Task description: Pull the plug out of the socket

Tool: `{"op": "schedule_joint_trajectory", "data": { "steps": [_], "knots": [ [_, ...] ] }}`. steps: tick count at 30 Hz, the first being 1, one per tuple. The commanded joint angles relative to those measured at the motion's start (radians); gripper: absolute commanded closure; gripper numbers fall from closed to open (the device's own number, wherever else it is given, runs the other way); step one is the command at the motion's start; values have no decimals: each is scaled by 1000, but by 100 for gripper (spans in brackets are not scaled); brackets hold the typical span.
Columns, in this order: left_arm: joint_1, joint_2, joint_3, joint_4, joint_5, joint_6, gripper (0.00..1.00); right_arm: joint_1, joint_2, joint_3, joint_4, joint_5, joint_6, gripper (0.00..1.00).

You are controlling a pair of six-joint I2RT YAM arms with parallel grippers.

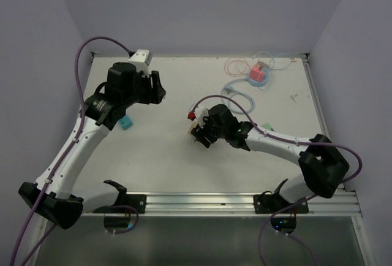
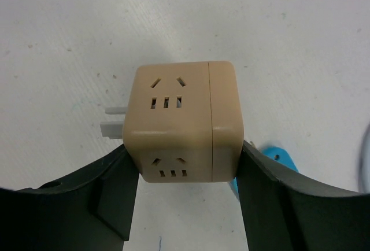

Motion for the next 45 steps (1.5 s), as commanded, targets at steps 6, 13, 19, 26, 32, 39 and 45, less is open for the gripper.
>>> {"op": "schedule_joint_trajectory", "data": {
  "steps": [6, 13, 19, 26, 32, 39, 45],
  "knots": [
    [6, 19, -301, 276, 161, -70, 96, -1, -303, -45, 53, 200, 77, 100],
    [-108, 270, -337, 382, 126, -132, 92, -4, -388, -114, 99, 371, 169, 100],
    [-246, 484, -291, 523, 85, -196, 85, -21, -483, -209, 165, 481, 267, 100],
    [-356, 684, -179, 563, 76, -221, 66, -41, -551, -252, 170, 508, 284, 100],
    [-355, 694, -213, 636, 117, -250, 45, -47, -543, -262, 180, 494, 287, 100],
    [-308, 627, -292, 709, 142, -274, 16, -47, -554, -256, 179, 476, 290, 100],
    [-226, 500, -383, 744, 158, -291, 2, -45, -531, -214, 154, 396, 278, 100]
  ]
}}
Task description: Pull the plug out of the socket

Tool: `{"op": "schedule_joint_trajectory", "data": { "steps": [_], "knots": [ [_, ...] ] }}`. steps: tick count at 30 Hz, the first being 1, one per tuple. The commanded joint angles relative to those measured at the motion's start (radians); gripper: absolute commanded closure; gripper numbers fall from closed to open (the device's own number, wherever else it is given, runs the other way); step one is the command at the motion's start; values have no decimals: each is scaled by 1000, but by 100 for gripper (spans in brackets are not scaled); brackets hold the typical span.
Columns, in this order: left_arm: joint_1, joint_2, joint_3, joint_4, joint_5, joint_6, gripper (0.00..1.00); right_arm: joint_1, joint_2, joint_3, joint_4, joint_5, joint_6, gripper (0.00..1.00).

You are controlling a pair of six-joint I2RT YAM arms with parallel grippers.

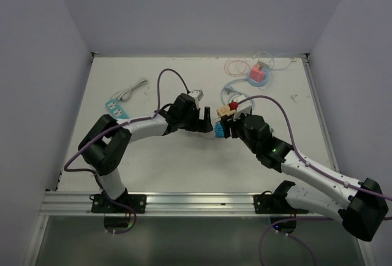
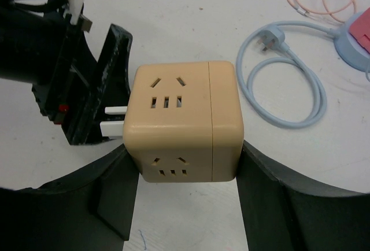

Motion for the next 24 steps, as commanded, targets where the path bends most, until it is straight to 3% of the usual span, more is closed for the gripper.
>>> {"op": "schedule_joint_trajectory", "data": {
  "steps": [1, 10, 14, 18, 21, 24],
  "knots": [
    [60, -115, -51, 81, 17, -28, 2, -5, 11, 70, 38, -84, -3, 100],
    [184, -350, -109, 21, 1, 3, 1, -5, 140, 196, -1, -267, -16, 100],
    [255, -474, -92, -126, -60, 29, 2, -2, 249, 277, -25, -391, -23, 100],
    [405, -586, -33, -260, -121, 61, 0, 22, 397, 357, 7, -495, -8, 100],
    [482, -666, 36, -361, -132, 107, 0, 59, 519, 410, 34, -513, -6, 100],
    [494, -743, 67, -415, -256, 157, 0, 97, 641, 469, 76, -513, -16, 100]
  ]
}}
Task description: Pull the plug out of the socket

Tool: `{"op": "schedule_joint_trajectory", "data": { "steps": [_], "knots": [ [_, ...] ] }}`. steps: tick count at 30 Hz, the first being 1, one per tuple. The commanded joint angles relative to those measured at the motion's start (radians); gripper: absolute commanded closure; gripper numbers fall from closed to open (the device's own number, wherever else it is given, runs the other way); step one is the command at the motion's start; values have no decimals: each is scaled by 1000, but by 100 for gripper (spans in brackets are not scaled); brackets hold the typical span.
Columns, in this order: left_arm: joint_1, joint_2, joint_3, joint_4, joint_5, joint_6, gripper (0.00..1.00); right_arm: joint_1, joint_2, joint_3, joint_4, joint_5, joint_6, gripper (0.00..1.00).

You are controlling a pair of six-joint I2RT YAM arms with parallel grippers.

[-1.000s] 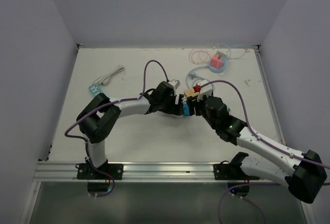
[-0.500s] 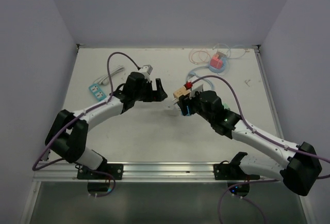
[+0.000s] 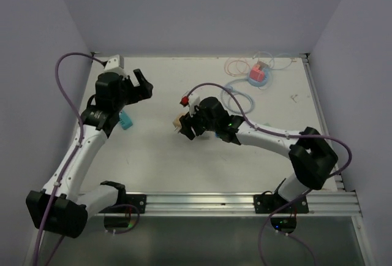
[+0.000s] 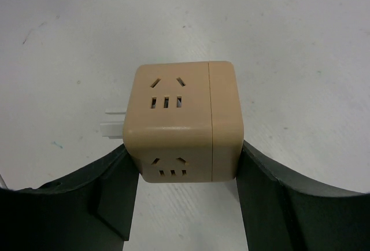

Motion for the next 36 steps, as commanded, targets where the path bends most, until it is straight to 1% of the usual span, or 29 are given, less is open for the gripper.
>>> {"op": "schedule_joint_trajectory", "data": {
  "steps": [1, 2, 4, 5, 8, 9, 14, 17, 18, 20, 23, 26, 27, 28, 29, 30, 32, 33, 35, 36],
  "knots": [
    [7, -101, 57, -78, -130, 105, 0, 45, 88, 97, 102, -46, -12, 100],
    [7, -142, 19, -60, -177, 112, 0, 51, 150, 110, 110, -46, -12, 100],
    [7, -181, -36, -2, -216, 112, 0, 66, 208, 147, 134, -39, -15, 100],
    [7, -211, -95, 21, -233, 112, 0, 69, 249, 155, 146, -34, -17, 100],
    [9, -247, -200, 99, -241, 109, 0, 74, 306, 167, 202, -22, -6, 100],
    [9, -249, -211, 106, -245, 107, 0, 74, 339, 170, 220, -17, 5, 100],
    [9, -242, -211, 97, -251, 123, 0, 79, 404, 155, 268, 9, 23, 100],
    [9, -245, -211, 95, -253, 124, 0, 82, 439, 160, 262, 30, 31, 88],
    [9, -247, -211, 94, -258, 126, 0, 82, 452, 172, 254, 47, 37, 81],
    [9, -252, -213, 89, -270, 127, 0, 83, 498, 193, 246, 50, 45, 76],
    [10, -256, -213, 83, -294, 124, 0, 83, 577, 285, 202, 69, 57, 69],
    [12, -264, -217, 81, -319, 123, 0, 83, 671, 428, 142, 79, 55, 65],
    [10, -265, -217, 81, -322, 121, 1, 83, 700, 515, 125, 87, 57, 63],
    [12, -267, -219, 81, -324, 123, 0, 83, 726, 558, 93, 93, 55, 60],
    [13, -267, -222, 81, -322, 121, 0, 83, 783, 606, 75, 93, 55, 55],
    [13, -267, -222, 83, -321, 121, 0, 83, 807, 694, 46, 95, 54, 52],
    [13, -267, -223, 83, -317, 121, 0, 83, 860, 782, 12, 90, 54, 44],
    [15, -267, -223, 83, -317, 121, 0, 83, 901, 864, -7, 90, 52, 38],
    [16, -267, -223, 83, -319, 121, 0, 83, 932, 931, -41, 81, 48, 31],
    [18, -267, -223, 81, -319, 121, 0, 83, 946, 971, -68, 76, 45, 24]
  ]
}}
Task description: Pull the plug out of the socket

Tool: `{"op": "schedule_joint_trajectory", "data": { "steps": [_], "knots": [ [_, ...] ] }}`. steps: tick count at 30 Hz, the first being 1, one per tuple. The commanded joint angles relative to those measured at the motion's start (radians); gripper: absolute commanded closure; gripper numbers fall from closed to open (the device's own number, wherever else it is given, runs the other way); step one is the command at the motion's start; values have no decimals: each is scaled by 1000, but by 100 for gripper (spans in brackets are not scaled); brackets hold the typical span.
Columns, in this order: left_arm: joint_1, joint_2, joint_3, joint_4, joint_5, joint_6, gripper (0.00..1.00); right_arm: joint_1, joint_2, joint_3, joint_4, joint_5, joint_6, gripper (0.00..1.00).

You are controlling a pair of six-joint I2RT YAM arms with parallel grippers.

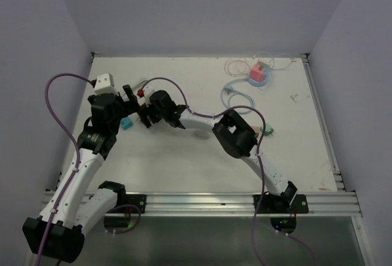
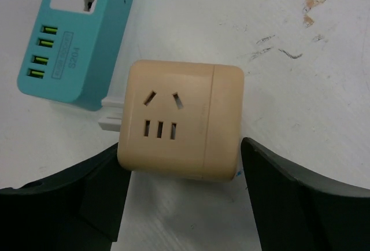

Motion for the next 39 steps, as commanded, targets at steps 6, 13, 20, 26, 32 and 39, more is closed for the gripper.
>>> {"op": "schedule_joint_trajectory", "data": {
  "steps": [6, 13, 20, 26, 32, 39],
  "knots": [
    [13, -11, -4, 39, -23, 23, 0, 3, -41, 49, -153, -6, -53, 7],
    [13, -8, -7, 41, 2, 21, 0, -35, -326, -175, -115, 52, -85, 5],
    [13, -8, -12, 44, 11, 20, 1, -121, -466, -307, -187, 121, -59, 6],
    [13, -4, -12, 45, 22, 23, 0, -126, -507, -423, -275, 94, -39, 21],
    [13, 2, -14, 47, 33, 23, 0, -112, -556, -523, -328, 63, 1, 38],
    [13, 8, -17, 45, 36, 22, 0, -112, -625, -652, -368, 152, 47, 55]
  ]
}}
